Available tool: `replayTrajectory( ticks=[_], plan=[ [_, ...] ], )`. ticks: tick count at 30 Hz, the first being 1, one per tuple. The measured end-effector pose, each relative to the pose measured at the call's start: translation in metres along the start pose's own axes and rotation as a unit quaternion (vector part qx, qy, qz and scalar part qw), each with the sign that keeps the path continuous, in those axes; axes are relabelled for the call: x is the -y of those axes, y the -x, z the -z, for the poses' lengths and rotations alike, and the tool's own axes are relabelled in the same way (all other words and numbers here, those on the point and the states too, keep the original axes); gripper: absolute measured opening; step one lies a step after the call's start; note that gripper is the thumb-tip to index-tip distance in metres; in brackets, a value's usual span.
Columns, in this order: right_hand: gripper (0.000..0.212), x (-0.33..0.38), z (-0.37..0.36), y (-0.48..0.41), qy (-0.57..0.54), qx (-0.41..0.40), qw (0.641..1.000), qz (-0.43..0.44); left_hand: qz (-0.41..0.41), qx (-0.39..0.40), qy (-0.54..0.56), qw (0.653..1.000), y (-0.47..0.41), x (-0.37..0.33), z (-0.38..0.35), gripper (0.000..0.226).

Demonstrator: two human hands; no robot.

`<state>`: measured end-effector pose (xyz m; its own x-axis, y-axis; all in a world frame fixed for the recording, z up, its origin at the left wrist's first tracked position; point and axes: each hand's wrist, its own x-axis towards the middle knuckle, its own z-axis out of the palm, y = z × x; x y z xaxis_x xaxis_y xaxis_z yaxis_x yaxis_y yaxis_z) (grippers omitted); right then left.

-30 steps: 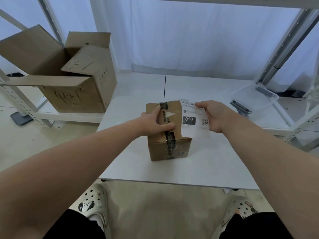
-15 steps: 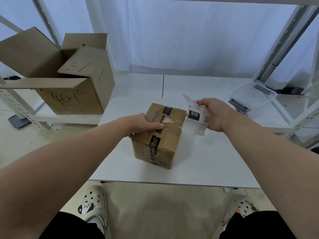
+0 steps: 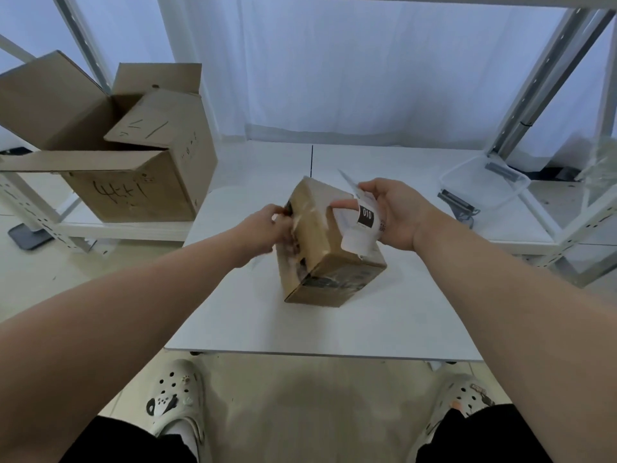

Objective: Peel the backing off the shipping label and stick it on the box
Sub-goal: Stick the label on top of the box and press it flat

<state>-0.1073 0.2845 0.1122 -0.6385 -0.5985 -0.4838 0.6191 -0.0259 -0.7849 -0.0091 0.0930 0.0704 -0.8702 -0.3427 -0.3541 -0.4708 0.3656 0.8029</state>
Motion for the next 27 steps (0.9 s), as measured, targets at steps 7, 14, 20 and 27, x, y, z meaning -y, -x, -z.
replayTrajectory(
  ticks=[7, 14, 20, 27],
  plan=[
    [0.007, 0.003, 0.009, -0.003, -0.008, -0.062, 0.998, 0.032, 0.016, 0.027, 0.000, 1.000, 0.005, -0.019, -0.002, 0.080],
    [0.015, 0.007, 0.030, -0.004, 0.004, -0.165, 0.985, 0.041, 0.003, 0.044, -0.025, 0.999, 0.003, -0.017, -0.001, 0.087],
    [0.014, -0.005, 0.015, -0.013, 0.159, -0.212, 0.964, 0.030, -0.025, 0.025, -0.062, 0.997, 0.002, -0.020, 0.000, 0.074],
    [0.007, -0.007, -0.026, -0.010, 0.168, -0.118, 0.975, 0.086, -0.050, 0.021, 0.025, 0.998, 0.006, -0.046, 0.027, 0.077]
  ],
)
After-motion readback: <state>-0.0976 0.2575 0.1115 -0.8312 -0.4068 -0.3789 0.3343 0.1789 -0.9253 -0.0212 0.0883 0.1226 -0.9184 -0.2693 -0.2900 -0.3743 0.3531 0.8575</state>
